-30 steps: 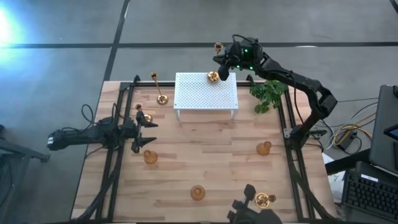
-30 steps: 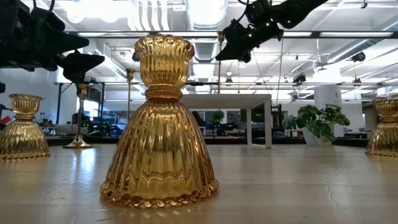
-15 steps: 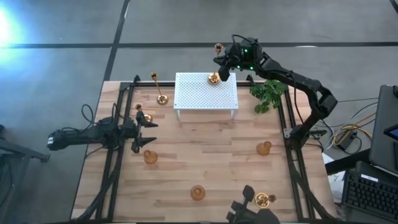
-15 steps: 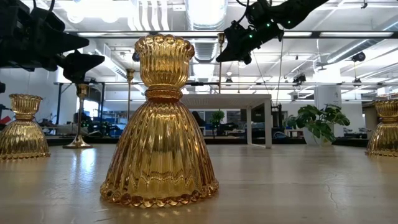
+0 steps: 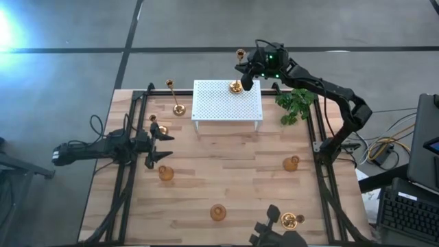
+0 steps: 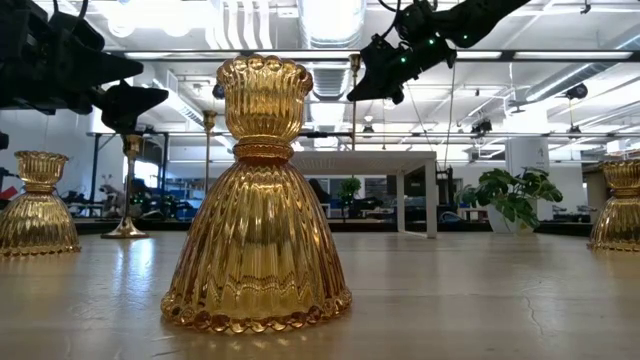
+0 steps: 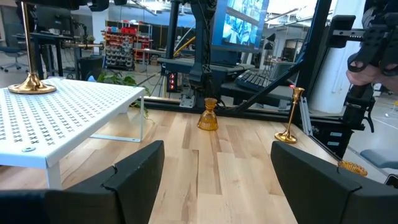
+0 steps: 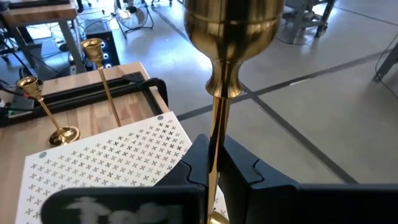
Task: Pick & Place candle stick holders
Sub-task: Put the large golden candle holder on the shelf
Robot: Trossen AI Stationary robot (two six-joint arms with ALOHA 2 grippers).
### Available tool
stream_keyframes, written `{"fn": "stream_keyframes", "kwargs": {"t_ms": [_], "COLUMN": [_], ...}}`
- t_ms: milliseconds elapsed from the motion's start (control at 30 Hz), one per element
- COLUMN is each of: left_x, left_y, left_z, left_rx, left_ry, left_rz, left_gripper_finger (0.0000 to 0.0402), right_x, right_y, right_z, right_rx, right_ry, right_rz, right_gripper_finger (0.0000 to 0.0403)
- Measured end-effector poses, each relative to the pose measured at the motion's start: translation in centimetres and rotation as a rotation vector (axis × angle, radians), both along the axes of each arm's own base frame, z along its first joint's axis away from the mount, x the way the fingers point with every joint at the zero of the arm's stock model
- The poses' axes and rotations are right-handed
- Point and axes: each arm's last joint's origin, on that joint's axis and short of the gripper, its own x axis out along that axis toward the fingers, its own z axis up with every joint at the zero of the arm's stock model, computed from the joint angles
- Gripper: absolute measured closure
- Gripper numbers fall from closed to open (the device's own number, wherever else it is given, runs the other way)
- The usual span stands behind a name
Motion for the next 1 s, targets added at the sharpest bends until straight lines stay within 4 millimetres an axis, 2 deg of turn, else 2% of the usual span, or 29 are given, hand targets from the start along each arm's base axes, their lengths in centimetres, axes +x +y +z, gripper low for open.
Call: {"fn": "stream_keyframes", "kwargs": {"t_ms": [1000], "left_x": [0.00], "left_y": [0.00], "left_z": [0.00], "left_rx": [0.000], "left_ry": [0.000], "left_rz": [0.000], "left_gripper_finger": [0.0101], "right_x": [0.63], "right_y": [0.27], "right_z": [-0.23], "right_rx": [-0.023], "right_ry": [-0.005], "right_rz": [0.056], "right_gripper_finger": [0.0391]}}
